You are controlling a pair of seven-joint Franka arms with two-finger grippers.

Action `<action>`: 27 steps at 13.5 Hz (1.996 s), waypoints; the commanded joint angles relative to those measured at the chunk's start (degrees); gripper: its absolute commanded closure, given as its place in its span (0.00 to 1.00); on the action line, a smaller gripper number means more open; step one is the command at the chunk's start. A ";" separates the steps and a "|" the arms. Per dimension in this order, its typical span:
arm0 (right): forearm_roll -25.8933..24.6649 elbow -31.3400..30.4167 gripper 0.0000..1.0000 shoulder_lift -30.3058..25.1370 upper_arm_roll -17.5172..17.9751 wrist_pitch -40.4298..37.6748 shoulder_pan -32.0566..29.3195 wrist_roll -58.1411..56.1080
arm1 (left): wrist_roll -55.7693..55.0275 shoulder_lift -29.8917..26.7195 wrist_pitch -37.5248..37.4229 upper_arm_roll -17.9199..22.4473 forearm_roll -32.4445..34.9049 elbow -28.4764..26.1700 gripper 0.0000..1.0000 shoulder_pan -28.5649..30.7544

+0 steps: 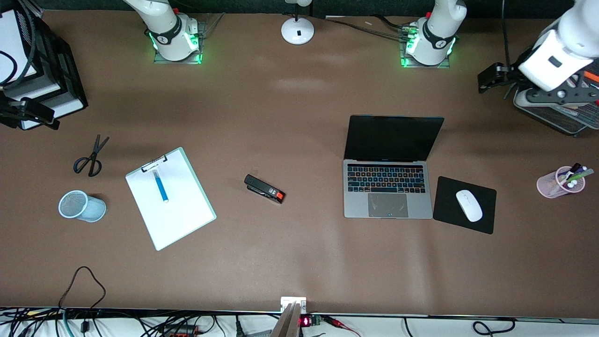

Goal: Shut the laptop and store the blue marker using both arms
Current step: 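Raise the left arm and move the left gripper toward the laptop lid, then push the laptop lid down with the left gripper while the right gripper reaches the marker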

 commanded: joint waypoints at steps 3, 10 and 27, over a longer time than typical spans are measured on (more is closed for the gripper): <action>-0.73 0.11 0.00 -0.64 0.32 -0.78 0.05 0.68 | -0.05 -2.59 0.78 -1.44 -1.74 -9.21 0.00 0.09; -0.73 0.11 0.00 -0.64 0.32 -0.61 0.05 0.68 | -7.91 -2.59 10.16 -8.73 -5.53 -21.25 0.00 0.53; 5.59 0.11 0.00 6.56 0.49 7.92 -0.04 0.76 | -15.69 5.76 34.87 -17.80 -5.26 -31.55 0.00 0.79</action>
